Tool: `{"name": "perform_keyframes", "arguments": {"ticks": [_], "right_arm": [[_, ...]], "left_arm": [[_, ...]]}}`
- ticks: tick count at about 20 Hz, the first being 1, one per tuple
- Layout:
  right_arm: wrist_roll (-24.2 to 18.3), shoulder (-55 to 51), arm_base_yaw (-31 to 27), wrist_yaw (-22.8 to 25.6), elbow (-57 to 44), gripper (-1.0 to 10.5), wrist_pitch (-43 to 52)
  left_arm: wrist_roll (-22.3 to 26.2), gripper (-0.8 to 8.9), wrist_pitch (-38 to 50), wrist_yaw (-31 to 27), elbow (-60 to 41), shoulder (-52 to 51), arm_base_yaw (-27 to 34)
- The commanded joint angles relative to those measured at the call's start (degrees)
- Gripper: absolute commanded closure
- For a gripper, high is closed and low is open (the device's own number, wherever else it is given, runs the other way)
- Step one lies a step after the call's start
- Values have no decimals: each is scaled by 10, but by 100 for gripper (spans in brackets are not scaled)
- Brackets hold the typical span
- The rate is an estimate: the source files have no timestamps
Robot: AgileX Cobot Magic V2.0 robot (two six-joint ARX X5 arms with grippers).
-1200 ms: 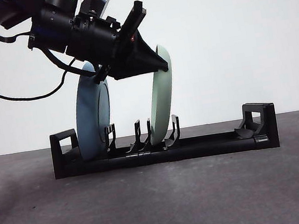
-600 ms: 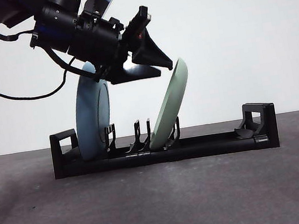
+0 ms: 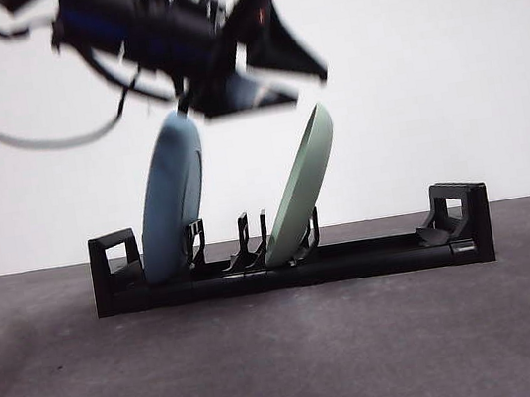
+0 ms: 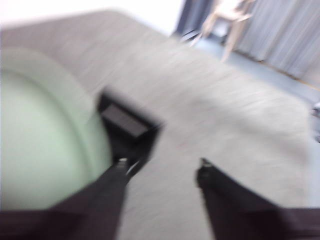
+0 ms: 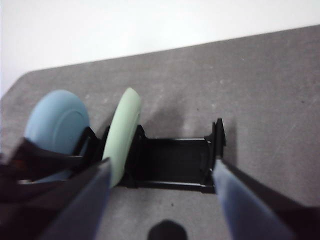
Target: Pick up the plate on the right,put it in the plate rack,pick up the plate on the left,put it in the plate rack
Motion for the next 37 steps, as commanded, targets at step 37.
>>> {"name": "perform_keyframes", "arguments": {"ticks": [37], "right_arm": [[116, -198, 44, 139, -273, 962, 51]], "left_arm": [[108, 817, -422, -314, -291, -712, 161]]}}
